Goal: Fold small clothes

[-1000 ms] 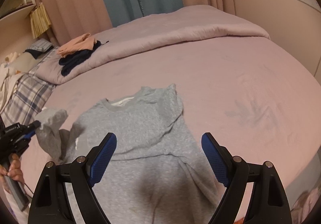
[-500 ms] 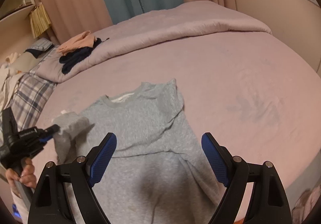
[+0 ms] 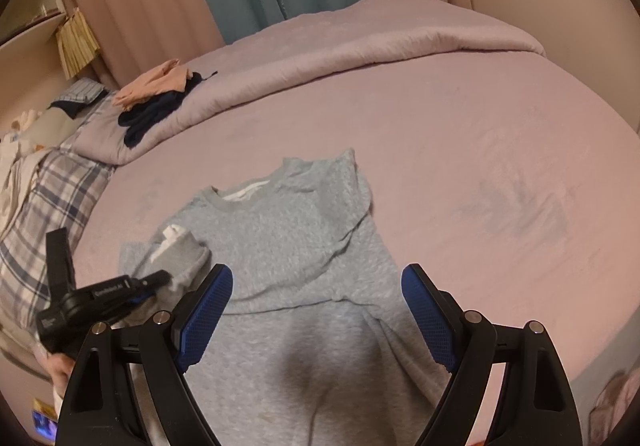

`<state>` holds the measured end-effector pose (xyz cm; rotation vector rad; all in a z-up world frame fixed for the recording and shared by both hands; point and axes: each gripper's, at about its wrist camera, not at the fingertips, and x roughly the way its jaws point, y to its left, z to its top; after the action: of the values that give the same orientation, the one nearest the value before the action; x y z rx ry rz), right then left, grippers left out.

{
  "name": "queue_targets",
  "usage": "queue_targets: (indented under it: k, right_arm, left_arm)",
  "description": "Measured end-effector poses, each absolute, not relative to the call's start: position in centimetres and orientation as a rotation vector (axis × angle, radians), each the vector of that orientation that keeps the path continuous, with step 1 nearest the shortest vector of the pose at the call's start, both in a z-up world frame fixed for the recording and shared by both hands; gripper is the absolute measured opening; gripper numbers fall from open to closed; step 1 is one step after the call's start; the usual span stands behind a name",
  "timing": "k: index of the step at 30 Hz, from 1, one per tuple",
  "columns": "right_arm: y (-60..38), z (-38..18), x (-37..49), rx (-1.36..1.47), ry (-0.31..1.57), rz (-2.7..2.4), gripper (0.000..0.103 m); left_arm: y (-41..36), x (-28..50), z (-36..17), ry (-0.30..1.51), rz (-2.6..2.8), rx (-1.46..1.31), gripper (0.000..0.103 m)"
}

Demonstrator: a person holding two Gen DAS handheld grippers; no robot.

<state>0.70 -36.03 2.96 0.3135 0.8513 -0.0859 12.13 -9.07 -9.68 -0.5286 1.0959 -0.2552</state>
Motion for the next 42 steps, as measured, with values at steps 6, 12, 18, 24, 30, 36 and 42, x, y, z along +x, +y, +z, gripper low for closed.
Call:
queue_targets:
  k: [6,12,18,24,30,36,42]
  right_arm:
    - [-35.5,2.5,1.0,0.312,0.871,-0.068,0.086]
    - [-35.2,2.2,1.1,0.303,0.884,-0.056,0.086]
    - [-35.1,2.0,1.0,0.295,0.897,-0.049,0.086]
    - [-34.7,1.6,1.3,0.289,0.906,-0.044,0.086]
    - [-33.2,1.6,2.1,0.241,0.911,-0.009,0.086]
    - [-31.2,1.4,3.6,0.21,0.928,0.084,0.086]
    - [-29.2,0.0,5.2,0.239,0.988,0.196,0.086]
  left_arm:
    - [-9.5,12.2,-11.4,1.145,-0.269,-0.551,0.016]
    - [-9.6,12.3,-12.0,1.17,-0.272,-0.579,0.018]
    - [-8.2,11.6,-10.4,1.163,-0.279,-0.651,0.032]
    - [-6.1,9.6,-6.2,1.062,-0.264,-0.643,0.069]
    - [-2.9,7.6,-3.6,0.953,-0.169,-0.594,0.083]
    - [2.3,5.8,-4.8,0.925,-0.032,-0.688,0.082]
    - [4.7,4.7,-6.0,0.935,0.052,-0.691,0.081]
